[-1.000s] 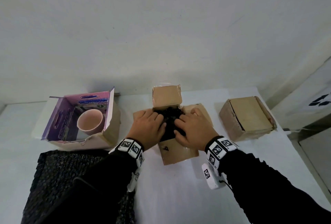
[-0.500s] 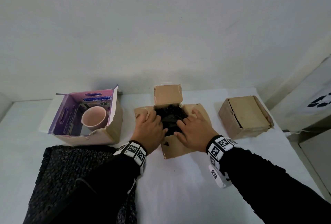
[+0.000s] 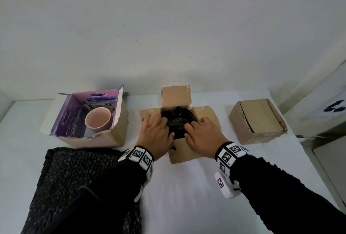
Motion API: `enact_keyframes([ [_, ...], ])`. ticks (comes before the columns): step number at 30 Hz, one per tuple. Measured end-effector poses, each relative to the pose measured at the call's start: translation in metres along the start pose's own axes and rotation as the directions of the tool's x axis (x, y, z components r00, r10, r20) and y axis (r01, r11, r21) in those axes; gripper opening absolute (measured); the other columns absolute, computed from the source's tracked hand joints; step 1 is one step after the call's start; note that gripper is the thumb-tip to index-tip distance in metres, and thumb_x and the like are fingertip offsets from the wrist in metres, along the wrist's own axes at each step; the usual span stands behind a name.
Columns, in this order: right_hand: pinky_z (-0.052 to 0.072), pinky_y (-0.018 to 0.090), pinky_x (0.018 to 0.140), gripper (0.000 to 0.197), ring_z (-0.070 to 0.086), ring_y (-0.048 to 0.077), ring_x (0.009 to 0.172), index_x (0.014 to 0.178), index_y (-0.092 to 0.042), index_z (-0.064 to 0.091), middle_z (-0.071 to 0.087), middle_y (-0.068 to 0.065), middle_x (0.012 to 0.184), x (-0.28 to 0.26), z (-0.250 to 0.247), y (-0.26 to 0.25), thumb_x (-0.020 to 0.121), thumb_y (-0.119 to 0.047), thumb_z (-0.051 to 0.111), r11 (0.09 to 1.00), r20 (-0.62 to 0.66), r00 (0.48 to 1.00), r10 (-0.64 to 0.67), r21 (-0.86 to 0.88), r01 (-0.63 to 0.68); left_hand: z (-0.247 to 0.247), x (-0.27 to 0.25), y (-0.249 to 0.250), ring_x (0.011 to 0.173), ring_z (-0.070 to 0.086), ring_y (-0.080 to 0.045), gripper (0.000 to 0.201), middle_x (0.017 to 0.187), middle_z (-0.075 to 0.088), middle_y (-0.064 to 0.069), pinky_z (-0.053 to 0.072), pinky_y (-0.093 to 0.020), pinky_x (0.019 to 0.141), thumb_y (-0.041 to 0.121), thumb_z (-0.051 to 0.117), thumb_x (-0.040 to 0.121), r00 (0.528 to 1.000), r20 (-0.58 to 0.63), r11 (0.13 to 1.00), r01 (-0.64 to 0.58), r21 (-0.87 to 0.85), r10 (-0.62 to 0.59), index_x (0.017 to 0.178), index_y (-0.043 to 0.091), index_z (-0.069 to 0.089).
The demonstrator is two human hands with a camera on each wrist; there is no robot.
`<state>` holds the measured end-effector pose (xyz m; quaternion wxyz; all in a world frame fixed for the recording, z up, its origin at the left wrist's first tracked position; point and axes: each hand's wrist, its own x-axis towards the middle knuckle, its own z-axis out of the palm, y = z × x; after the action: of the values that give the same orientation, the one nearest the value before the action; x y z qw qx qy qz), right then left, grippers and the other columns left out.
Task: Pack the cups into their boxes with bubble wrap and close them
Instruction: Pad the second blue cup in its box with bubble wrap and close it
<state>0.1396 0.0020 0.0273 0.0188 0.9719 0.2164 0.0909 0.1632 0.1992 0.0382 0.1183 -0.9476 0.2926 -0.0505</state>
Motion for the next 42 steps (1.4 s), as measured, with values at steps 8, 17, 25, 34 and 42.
enact_keyframes([
  [8, 0.034, 0.032, 0.052, 0.011, 0.051, 0.028, 0.059, 0.094, -0.015, 0.049, 0.061, 0.006, 0.075, 0.009, -0.023, -0.017, 0.09, -0.024, 0.045, 0.979, 0.239, 0.97, 0.036, 0.186, -0.083, 0.0, 0.013, -0.017, 0.123, 0.043, -0.029, 0.027, 0.11, 0.063, 0.008, 0.015, -0.052, 0.107, 0.027, 0.057, 0.08, 0.998, 0.054, 0.999, -0.04, 0.02, 0.039, 0.105, 0.028, 0.066],
  [17, 0.046, 0.037, 0.09, 0.059, 0.051, 0.026, 0.115, 0.144, -0.014, 0.033, 0.045, 0.007, 0.139, 0.039, -0.003, -0.004, 0.09, -0.029, 0.052, 0.958, 0.33, 0.94, 0.085, 0.234, -0.168, 0.001, -0.007, -0.001, 0.086, 0.05, -0.026, 0.047, 0.088, 0.068, -0.002, 0.031, -0.039, 0.078, 0.049, 0.033, 0.085, 0.998, -0.036, 0.983, 0.037, -0.179, -0.044, 0.099, 0.016, 0.065],
  [25, 0.041, 0.039, 0.096, 0.055, 0.045, 0.027, 0.123, 0.147, -0.021, 0.032, 0.043, 0.005, 0.142, 0.061, 0.017, -0.001, 0.095, -0.039, 0.042, 0.977, 0.416, 0.902, 0.114, 0.116, -0.177, -0.013, -0.007, 0.006, 0.102, 0.044, -0.027, 0.057, 0.1, 0.066, -0.002, 0.031, -0.041, 0.092, 0.06, 0.022, 0.088, 0.995, 0.095, 0.996, 0.048, -0.076, -0.04, 0.1, 0.018, 0.059],
  [34, 0.048, 0.037, 0.073, 0.034, 0.056, 0.027, 0.097, 0.117, -0.017, 0.054, 0.055, 0.005, 0.118, 0.05, 0.007, 0.005, 0.084, -0.017, 0.051, 0.94, 0.294, 0.947, 0.13, 0.266, -0.211, -0.007, -0.001, -0.016, 0.102, 0.048, -0.022, 0.045, 0.099, 0.061, -0.003, 0.038, -0.037, 0.091, 0.056, 0.042, 0.089, 0.986, 0.164, 0.957, 0.075, -0.28, -0.03, 0.118, 0.022, 0.049],
  [42, 0.037, 0.04, 0.076, 0.024, 0.052, 0.022, 0.073, 0.067, -0.018, 0.056, 0.06, -0.002, 0.066, -0.004, -0.005, 0.008, 0.082, -0.036, 0.047, 0.996, 0.012, 1.0, -0.011, 0.086, 0.009, -0.003, 0.003, -0.006, 0.105, 0.042, -0.022, 0.076, 0.108, 0.06, 0.002, 0.033, -0.038, 0.091, 0.071, 0.01, 0.085, 0.987, 0.159, 0.987, 0.017, -0.157, 0.008, 0.103, 0.025, 0.068],
])
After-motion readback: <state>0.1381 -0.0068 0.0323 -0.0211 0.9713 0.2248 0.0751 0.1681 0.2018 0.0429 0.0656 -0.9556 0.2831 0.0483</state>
